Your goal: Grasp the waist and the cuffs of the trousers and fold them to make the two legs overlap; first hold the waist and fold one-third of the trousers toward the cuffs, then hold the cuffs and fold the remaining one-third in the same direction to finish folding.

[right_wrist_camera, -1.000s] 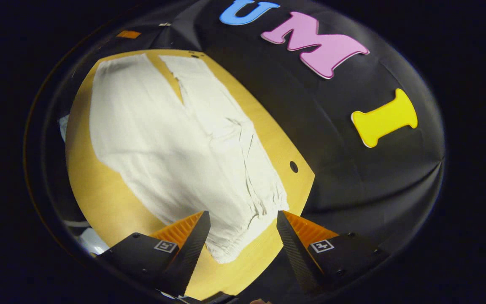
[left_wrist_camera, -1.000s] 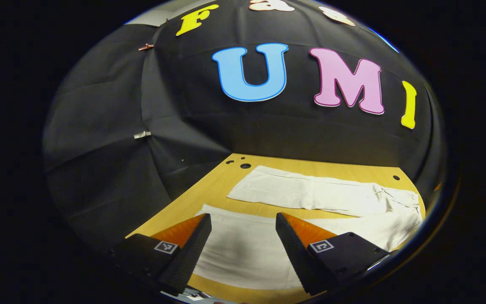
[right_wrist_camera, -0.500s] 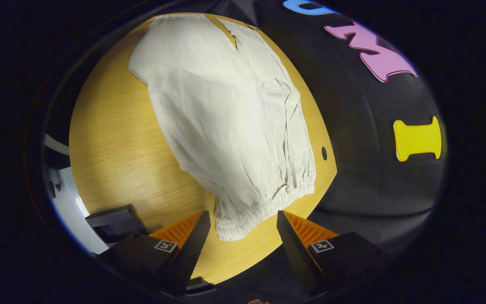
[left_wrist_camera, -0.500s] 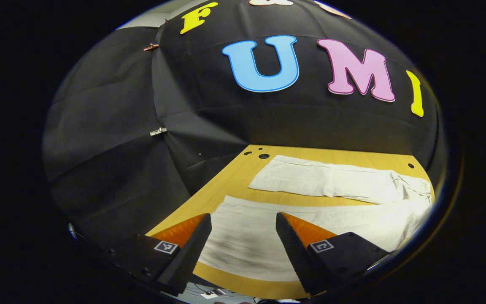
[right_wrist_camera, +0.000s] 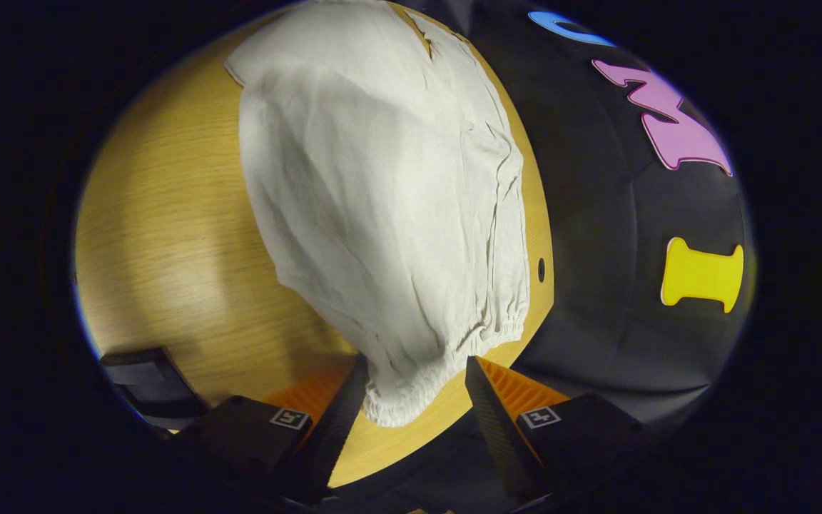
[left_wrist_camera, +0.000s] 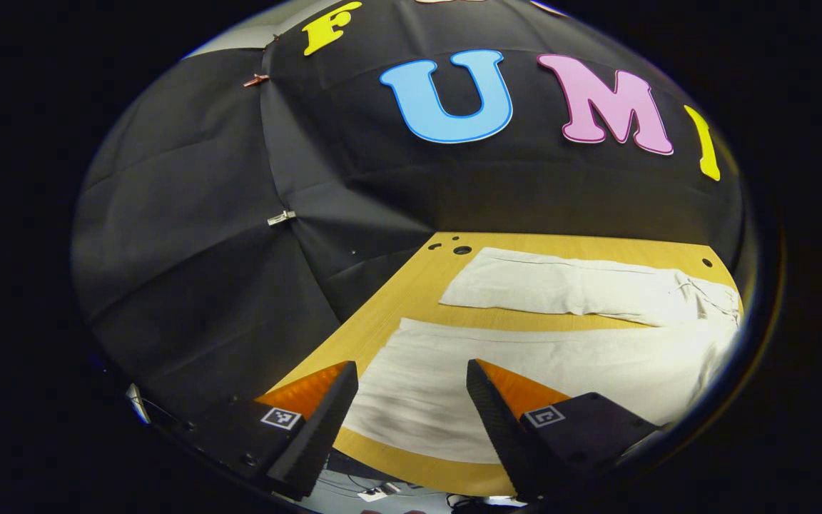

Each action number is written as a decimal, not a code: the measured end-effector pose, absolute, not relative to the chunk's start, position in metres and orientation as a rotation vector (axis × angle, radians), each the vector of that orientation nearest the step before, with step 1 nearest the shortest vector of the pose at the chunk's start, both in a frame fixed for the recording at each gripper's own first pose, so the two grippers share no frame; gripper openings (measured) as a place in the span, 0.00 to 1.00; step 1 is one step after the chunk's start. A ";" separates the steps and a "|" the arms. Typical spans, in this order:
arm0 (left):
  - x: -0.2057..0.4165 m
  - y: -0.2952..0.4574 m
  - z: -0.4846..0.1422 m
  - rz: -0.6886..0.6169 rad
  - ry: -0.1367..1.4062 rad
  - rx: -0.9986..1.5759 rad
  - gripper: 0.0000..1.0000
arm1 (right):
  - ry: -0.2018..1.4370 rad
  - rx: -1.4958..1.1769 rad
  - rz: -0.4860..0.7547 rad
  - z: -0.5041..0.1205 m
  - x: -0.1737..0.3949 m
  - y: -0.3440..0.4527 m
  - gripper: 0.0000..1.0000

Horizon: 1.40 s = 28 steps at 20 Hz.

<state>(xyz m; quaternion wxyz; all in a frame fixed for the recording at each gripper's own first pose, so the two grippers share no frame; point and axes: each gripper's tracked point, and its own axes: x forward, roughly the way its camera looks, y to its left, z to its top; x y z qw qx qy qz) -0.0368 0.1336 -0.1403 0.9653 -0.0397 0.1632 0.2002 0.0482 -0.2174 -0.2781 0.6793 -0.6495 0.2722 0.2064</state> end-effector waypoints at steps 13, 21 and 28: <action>-0.054 0.169 -0.232 0.400 0.539 0.075 0.97 | 0.781 -1.438 0.528 -0.299 0.045 -0.217 0.28; -0.057 0.229 -0.282 0.249 0.713 0.474 0.97 | 0.897 -1.361 0.551 -0.298 0.045 -0.216 0.12; -0.050 0.243 -0.306 -0.076 0.775 0.853 0.97 | 0.953 -1.350 0.584 -0.297 0.044 -0.216 0.06</action>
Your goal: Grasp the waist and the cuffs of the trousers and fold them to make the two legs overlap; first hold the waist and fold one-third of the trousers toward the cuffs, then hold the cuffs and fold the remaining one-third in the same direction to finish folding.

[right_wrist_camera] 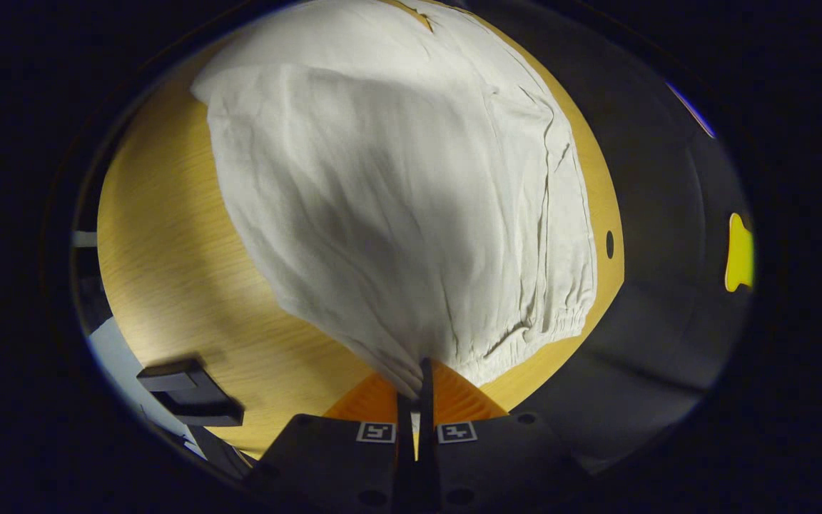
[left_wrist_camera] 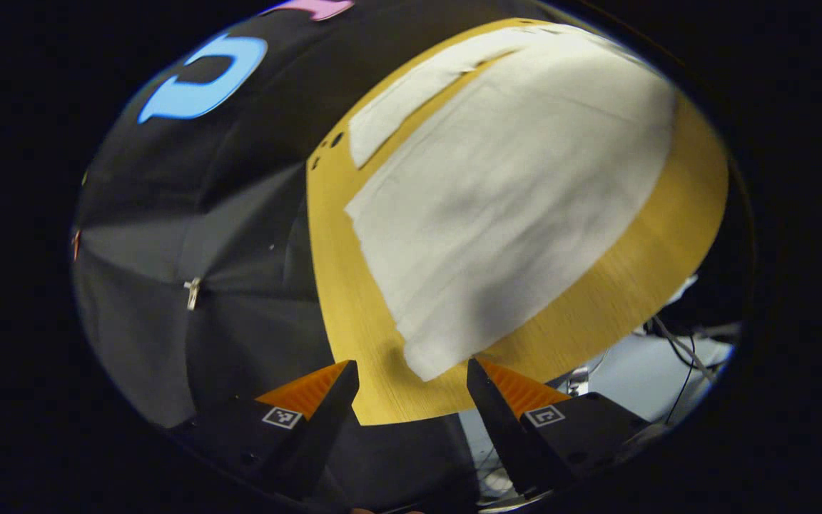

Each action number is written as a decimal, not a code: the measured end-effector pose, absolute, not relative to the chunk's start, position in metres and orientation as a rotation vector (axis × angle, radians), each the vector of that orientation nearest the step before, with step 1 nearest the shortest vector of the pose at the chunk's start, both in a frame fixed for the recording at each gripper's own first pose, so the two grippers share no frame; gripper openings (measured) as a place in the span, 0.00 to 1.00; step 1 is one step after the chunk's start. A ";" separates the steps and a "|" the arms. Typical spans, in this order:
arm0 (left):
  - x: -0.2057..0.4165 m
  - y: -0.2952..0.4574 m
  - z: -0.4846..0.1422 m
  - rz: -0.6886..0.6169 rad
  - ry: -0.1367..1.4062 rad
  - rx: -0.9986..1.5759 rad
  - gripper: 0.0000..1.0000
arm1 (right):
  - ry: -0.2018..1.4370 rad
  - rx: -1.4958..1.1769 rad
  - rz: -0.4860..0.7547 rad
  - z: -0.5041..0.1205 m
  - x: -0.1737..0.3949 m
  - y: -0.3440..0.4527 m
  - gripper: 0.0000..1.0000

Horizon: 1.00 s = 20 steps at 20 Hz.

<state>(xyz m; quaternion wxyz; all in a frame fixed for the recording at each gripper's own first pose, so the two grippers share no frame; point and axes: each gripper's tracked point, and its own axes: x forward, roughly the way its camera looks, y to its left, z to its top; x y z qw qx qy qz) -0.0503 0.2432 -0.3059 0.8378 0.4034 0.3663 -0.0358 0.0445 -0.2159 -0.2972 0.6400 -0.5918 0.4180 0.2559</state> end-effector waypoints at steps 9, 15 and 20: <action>-0.017 0.231 -0.317 -0.449 0.787 1.176 0.81 | 0.943 -1.371 0.584 -0.297 0.045 -0.216 0.06; -0.001 0.227 -0.323 -0.536 0.913 1.109 0.63 | 0.935 -1.377 0.569 -0.297 0.047 -0.217 0.06; 0.014 0.225 -0.323 -0.535 0.900 1.179 0.19 | 0.917 -1.373 0.557 -0.296 0.047 -0.217 0.06</action>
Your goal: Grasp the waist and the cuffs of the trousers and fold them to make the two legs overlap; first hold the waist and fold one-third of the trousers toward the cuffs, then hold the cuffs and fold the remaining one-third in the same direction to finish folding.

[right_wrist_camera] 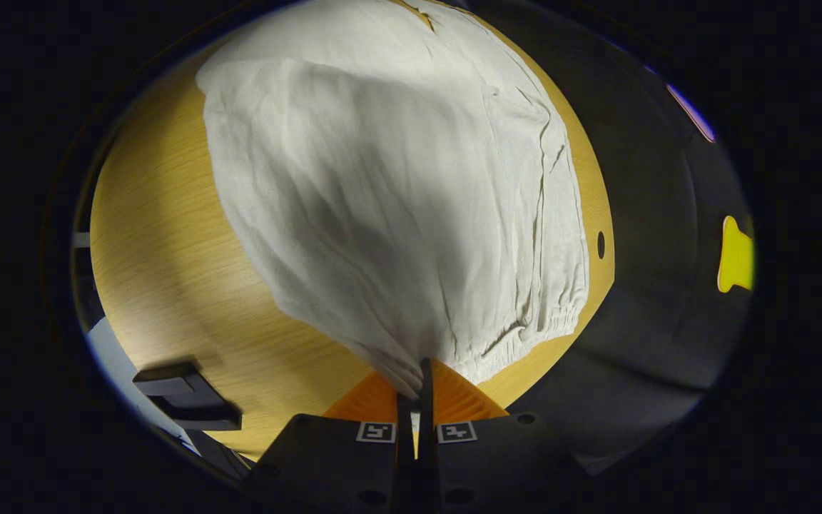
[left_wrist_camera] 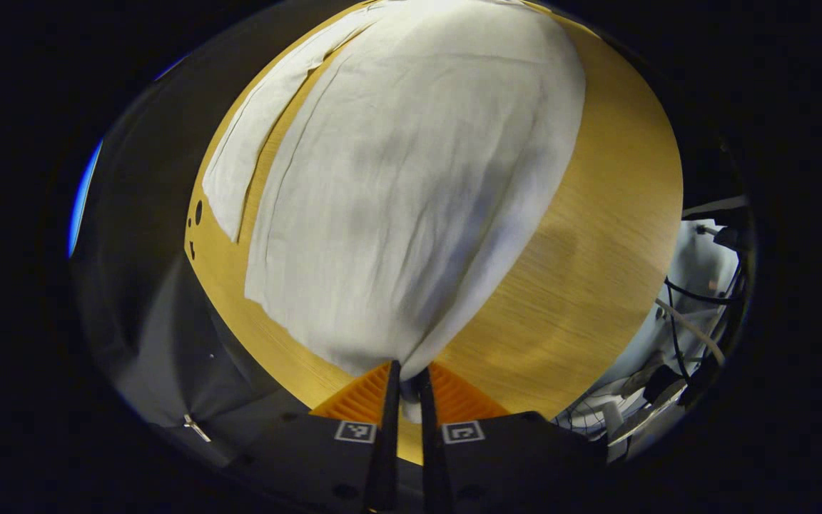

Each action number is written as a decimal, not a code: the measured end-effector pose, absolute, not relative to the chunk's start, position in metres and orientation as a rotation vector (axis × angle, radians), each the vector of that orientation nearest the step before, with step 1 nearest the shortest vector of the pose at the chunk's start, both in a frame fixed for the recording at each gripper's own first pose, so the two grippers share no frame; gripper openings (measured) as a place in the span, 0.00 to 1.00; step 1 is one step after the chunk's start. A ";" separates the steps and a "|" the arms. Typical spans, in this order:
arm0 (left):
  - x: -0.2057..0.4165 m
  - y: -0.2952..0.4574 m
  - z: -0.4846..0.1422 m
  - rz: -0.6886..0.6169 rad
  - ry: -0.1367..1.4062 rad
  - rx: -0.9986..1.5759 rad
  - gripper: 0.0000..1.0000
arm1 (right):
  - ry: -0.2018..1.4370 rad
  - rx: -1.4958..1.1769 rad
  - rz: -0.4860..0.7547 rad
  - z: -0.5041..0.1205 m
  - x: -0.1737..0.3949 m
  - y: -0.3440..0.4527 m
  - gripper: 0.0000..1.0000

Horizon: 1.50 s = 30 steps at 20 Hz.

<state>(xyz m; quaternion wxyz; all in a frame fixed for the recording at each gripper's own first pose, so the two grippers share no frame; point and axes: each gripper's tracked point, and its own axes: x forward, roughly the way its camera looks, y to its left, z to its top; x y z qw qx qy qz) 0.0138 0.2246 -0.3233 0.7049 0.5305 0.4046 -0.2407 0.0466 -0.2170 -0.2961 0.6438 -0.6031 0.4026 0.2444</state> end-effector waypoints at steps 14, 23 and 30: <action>0.043 0.219 -0.263 -0.131 0.682 0.863 0.06 | 0.743 -1.160 0.296 -0.231 0.073 -0.213 0.06; 0.099 0.213 -0.178 0.089 0.519 0.668 0.05 | 0.652 -0.809 0.076 -0.158 0.112 -0.193 0.06; 0.190 0.192 -0.106 0.133 0.462 0.389 0.05 | 0.627 -0.646 0.049 -0.104 0.124 -0.164 0.11</action>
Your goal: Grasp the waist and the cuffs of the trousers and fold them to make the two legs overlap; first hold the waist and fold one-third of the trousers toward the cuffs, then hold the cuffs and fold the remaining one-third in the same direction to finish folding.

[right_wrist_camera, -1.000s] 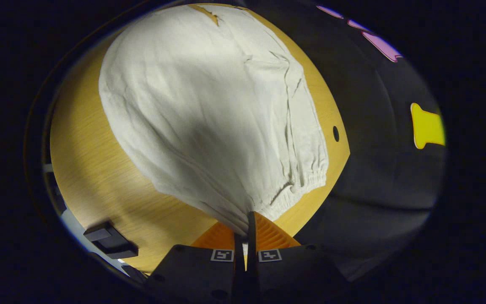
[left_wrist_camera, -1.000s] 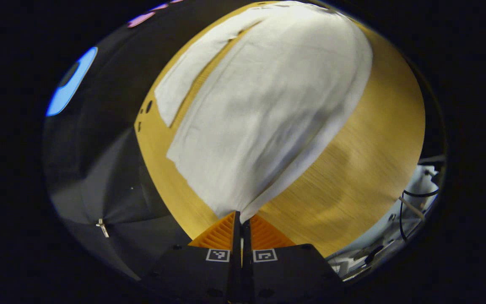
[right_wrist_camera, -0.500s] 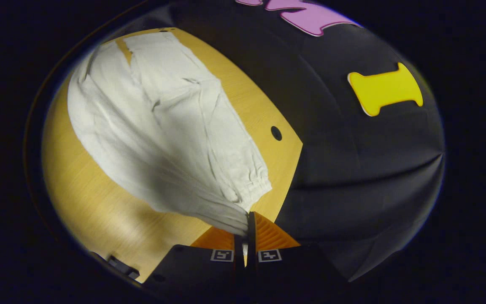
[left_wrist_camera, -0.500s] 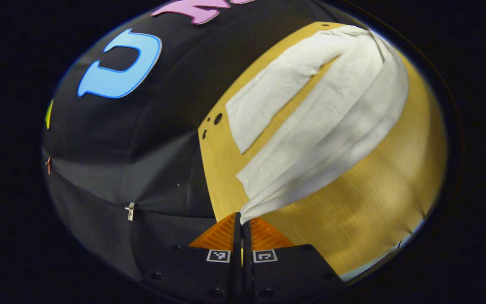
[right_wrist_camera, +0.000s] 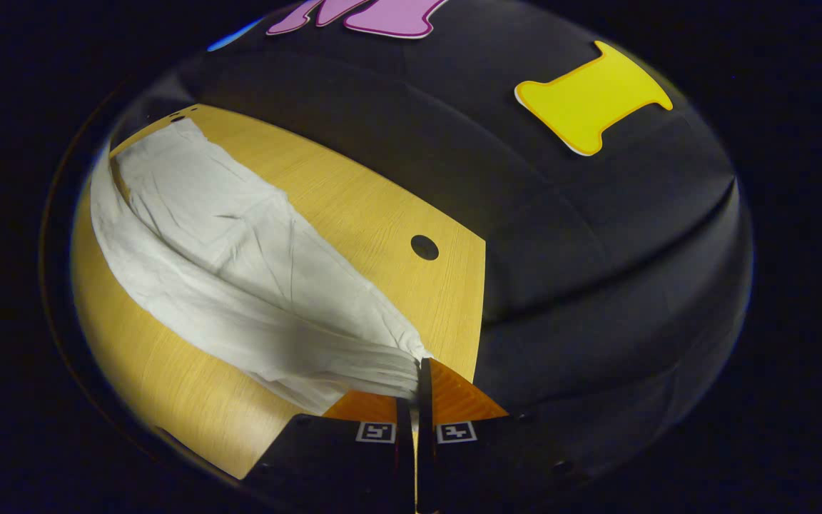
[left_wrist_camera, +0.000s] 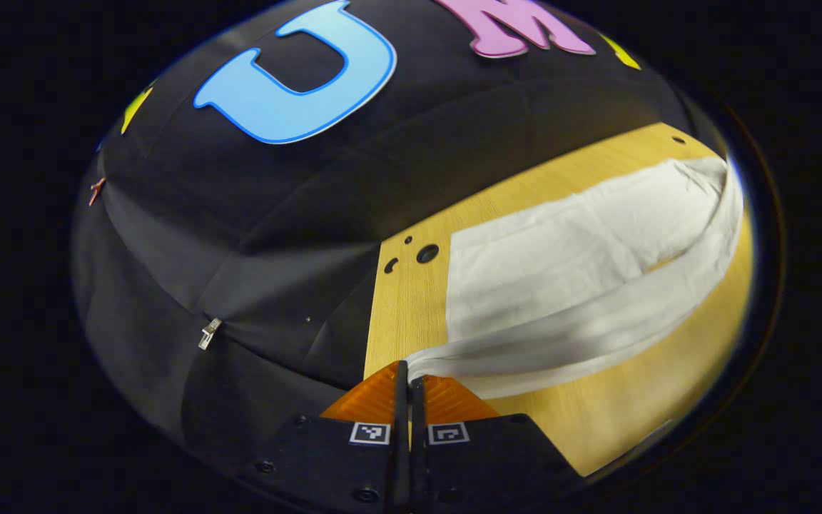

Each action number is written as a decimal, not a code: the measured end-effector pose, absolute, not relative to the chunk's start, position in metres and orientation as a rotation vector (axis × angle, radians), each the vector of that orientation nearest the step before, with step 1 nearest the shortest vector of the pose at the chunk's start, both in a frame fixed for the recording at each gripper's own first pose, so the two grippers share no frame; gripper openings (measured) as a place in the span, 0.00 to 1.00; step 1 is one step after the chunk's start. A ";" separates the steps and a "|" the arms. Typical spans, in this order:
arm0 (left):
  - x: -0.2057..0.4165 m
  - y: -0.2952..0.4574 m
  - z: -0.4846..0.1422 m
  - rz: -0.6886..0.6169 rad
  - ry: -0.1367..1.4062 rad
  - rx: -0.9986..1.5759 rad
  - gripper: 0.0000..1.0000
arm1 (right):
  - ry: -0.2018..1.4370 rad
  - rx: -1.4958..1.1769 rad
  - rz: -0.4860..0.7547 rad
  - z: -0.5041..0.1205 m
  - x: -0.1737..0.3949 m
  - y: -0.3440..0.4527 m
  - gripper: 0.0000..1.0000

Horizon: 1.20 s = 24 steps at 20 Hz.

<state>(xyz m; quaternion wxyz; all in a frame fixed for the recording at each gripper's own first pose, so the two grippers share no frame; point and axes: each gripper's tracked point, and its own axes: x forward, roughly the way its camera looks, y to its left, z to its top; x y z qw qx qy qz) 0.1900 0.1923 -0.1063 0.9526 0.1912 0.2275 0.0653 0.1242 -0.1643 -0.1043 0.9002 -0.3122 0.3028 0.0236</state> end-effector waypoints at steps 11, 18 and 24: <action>0.352 0.166 -0.112 0.072 0.462 0.359 0.05 | 0.614 -0.319 -0.045 -0.025 0.137 -0.134 0.06; 0.386 0.180 -0.142 0.151 0.483 0.109 0.05 | 0.650 -0.340 -0.044 -0.018 0.132 -0.135 0.20; 0.376 0.156 -0.136 0.099 0.423 -0.145 0.68 | 0.653 -0.140 -0.099 -0.011 0.124 -0.145 0.98</action>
